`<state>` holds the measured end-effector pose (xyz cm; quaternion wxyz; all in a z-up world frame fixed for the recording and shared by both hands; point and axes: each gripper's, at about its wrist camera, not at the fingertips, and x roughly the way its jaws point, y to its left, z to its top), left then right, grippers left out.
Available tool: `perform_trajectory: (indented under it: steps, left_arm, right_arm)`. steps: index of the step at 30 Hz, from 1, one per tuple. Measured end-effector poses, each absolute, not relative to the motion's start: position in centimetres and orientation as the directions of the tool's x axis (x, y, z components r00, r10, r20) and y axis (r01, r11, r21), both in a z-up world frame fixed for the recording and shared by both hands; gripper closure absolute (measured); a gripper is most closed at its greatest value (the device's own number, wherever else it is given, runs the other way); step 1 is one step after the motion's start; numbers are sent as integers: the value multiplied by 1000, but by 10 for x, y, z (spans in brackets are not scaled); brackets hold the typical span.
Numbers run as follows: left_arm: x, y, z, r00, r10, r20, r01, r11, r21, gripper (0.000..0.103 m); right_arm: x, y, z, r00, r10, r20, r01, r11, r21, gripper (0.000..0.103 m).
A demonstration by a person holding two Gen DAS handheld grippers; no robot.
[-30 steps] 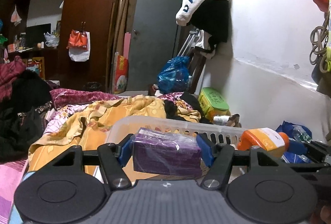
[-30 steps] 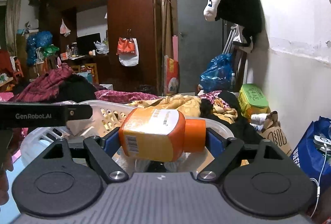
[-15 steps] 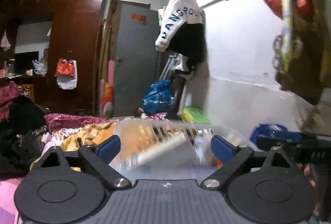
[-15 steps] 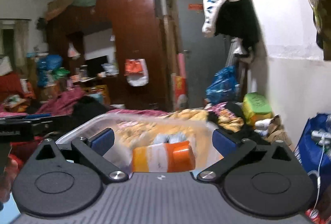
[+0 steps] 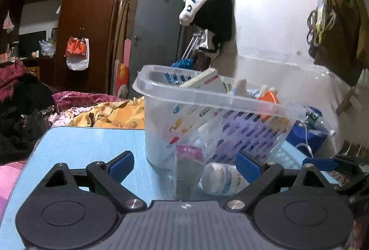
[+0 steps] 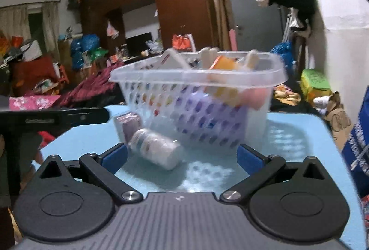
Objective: Organize objects
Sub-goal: 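Grasp the white bottle with the right tool while the left tool grasps a pink-capped item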
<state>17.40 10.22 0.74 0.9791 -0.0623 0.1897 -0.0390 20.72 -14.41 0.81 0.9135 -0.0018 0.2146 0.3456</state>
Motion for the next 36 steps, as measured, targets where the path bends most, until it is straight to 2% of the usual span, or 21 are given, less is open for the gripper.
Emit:
perform_trajectory:
  steps: [2,4,6,7,11,16,22,25,28,29,36]
  left_arm:
    - [177,102,6,925,-97,-368,49,989,-136,8]
    - [180,100,2,922,-97,-376,50,990,-132,8]
    - [187,100,0,914,-100,-392,53,990,-129,12]
    - [190,100,-1,910,-101,-402,52,990,-132,13]
    - [198,101,-4,900,-113,-422,55,988,-146,20]
    - [204,101,-7,891,-118,-438,60,988,-144,23]
    - [207,96,-9,889,-123,-441,70,988,-135,23]
    - [206,96,-9,889,-133,-438,77,987,-142,35]
    - [207,98,-9,890,-143,-432,83,984,-155,52]
    - [207,98,-9,892,-138,-431,79,985,-152,61]
    - [203,101,-11,898,-127,-421,74,987,-139,64]
  right_arm:
    - [206,-135,3,651,646,-399,-657,742,131,2]
    - [199,-125,-2,648,637,-418,-664,741,100,8]
    - [198,-115,-4,643,630,-436,-673,736,72,19]
    - [202,-110,-4,636,625,-453,-678,733,57,20]
    - [211,-94,-6,609,620,-494,-702,712,27,21]
    - [216,-85,-11,598,604,-527,-713,701,-6,21]
    - [218,-89,-12,590,603,-537,-717,697,-6,31]
    - [218,-88,-11,589,604,-536,-720,694,-9,35]
    - [217,-89,-11,594,605,-530,-721,693,-18,35]
    - [216,-89,-11,596,604,-530,-721,692,-23,36]
    - [211,-105,-4,614,612,-499,-718,696,-30,40]
